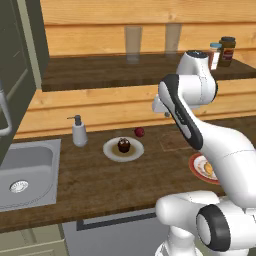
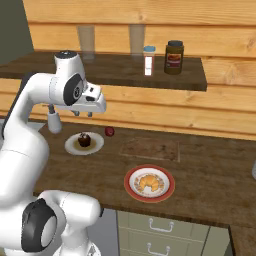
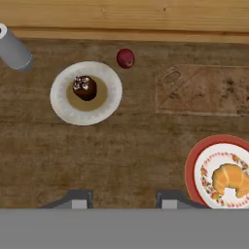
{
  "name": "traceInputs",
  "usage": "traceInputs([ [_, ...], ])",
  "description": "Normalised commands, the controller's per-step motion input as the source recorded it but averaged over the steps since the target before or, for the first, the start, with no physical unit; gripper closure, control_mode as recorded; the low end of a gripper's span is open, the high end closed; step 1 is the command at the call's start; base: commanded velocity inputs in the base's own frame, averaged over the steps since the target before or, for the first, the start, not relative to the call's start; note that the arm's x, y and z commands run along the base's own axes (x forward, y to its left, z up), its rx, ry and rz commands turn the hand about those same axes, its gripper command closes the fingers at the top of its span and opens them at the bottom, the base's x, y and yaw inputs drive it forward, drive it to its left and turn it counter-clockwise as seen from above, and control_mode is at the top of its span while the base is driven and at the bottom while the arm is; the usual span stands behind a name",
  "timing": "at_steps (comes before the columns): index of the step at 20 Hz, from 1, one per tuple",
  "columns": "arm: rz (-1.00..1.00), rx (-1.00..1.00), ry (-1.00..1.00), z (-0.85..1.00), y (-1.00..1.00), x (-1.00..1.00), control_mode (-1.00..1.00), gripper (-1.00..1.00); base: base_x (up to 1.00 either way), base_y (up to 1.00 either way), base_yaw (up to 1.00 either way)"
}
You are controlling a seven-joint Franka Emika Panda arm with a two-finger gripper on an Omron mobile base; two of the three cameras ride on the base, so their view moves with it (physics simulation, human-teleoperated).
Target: From the different types of pastries on the counter, select a croissant and place it on the cutting board. Then retrieve a jar of jam from the cabinet and place it alongside the croissant on the cutting board.
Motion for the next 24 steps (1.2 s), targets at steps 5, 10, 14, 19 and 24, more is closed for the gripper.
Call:
traceInputs([
  [5, 0.00, 0.00, 0.00, -0.43, -0.05, -0.37, -1.00, -1.00, 0.00, 0.00, 0.00],
  [10, 0.00, 0.04, 0.00, -1.00, -0.21, -0.90, -1.00, -1.00, 0.00, 0.00, 0.00],
  [14, 0.00, 0.07, 0.01, -1.00, -0.31, -0.63, -1.00, -1.00, 0.00, 0.00, 0.00],
  [19, 0.00, 0.01, 0.01, -0.51, -0.04, 0.04, -1.00, -1.00, 0.00, 0.00, 0.00],
  [24, 0.07, 0.00, -0.06, -0.16, -0.45, 0.18, -1.00, -1.00, 0.00, 0.00, 0.00],
])
